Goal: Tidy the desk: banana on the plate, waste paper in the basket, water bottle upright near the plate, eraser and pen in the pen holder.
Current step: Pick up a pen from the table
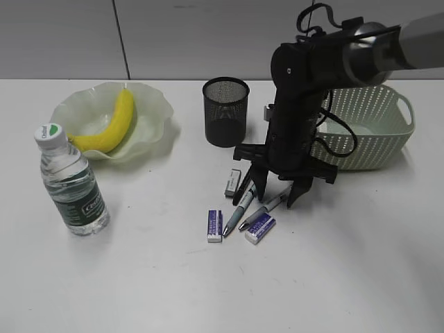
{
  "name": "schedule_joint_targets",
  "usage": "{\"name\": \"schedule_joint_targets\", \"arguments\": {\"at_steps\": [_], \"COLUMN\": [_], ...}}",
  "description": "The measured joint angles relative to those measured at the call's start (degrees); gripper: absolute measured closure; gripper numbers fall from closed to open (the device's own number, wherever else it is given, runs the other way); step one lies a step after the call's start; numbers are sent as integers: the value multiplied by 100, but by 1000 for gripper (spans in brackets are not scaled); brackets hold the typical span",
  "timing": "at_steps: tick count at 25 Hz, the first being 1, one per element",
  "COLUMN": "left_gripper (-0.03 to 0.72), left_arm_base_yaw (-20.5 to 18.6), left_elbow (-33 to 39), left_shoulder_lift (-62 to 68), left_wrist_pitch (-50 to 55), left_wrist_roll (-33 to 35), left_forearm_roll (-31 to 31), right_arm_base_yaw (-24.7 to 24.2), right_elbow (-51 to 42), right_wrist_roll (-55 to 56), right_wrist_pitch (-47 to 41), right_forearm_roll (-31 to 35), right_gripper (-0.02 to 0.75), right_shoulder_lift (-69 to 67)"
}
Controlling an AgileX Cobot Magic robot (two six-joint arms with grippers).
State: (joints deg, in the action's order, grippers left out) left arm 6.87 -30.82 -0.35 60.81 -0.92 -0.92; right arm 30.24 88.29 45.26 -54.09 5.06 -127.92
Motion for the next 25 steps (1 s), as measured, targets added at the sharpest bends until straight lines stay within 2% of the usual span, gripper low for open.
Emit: {"name": "schedule_joint_targets", "arguments": {"at_steps": [5,10,17,19,22,25], "left_gripper": [359,367,368,370,371,372], "left_arm_base_yaw": [0,0,0,0,0,0], "left_elbow": [0,0,0,0,0,0], "left_shoulder_lift": [0,0,0,0,0,0], "left_wrist_pitch": [0,0,0,0,0,0], "left_wrist_roll": [0,0,0,0,0,0], "left_forearm_roll": [0,0,0,0,0,0], "right_arm_base_yaw": [152,186,234,252,269,269], "right_elbow": [6,6,6,6,17,17], "right_wrist_roll": [193,225,227,227,227,221], "right_wrist_pitch": [54,157,167,173,193,193], "right_forearm_roll": [0,-7,-7,-7,12,12], "right_gripper": [339,447,483,522,629,650], "right_shoulder_lift": [-4,-4,-19,-20,-20,-20]}}
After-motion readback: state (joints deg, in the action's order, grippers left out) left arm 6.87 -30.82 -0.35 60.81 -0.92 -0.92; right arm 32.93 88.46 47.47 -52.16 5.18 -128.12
